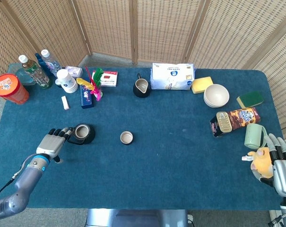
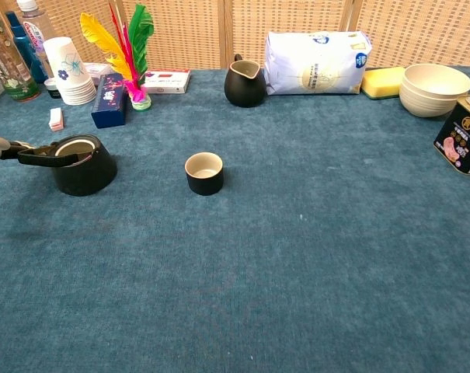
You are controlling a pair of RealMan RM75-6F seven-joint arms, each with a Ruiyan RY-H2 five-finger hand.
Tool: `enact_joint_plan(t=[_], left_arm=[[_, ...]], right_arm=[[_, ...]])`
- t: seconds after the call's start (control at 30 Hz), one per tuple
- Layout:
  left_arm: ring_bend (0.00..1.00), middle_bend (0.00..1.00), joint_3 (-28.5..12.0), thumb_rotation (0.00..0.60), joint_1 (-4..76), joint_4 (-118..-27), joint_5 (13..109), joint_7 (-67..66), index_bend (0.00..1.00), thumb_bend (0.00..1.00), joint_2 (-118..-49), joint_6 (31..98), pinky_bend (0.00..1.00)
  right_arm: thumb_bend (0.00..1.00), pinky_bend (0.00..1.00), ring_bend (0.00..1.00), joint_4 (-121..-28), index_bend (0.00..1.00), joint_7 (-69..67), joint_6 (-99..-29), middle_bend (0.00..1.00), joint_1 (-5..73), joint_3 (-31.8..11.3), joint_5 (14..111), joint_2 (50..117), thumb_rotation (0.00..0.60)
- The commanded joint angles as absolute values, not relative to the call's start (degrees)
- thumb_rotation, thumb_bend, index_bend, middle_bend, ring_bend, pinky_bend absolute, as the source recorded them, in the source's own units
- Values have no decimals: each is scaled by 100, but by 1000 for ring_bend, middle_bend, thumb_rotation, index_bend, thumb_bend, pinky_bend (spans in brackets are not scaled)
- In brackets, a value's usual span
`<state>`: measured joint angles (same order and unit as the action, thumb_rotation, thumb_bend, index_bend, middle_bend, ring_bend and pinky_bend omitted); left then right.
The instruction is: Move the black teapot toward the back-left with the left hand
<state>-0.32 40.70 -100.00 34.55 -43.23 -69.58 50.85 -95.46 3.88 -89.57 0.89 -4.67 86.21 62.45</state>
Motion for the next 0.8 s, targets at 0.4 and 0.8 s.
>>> enact_joint_plan(t=[0.4,0.8], left_arm=[[0,0,-195,600,4472,-9546,3300,-4171,0,28,-7327,5142,0],[0,0,-324,600,4696,-9438,3375,-4096,0,29,-7457,5299,0]], right_arm=[[0,0,0,-9538,0,407,-8958,0,84,-463,8617,6264,600],[0,0,0,-9516,0,435,-8938,0,90,-452,8620,6286,600]])
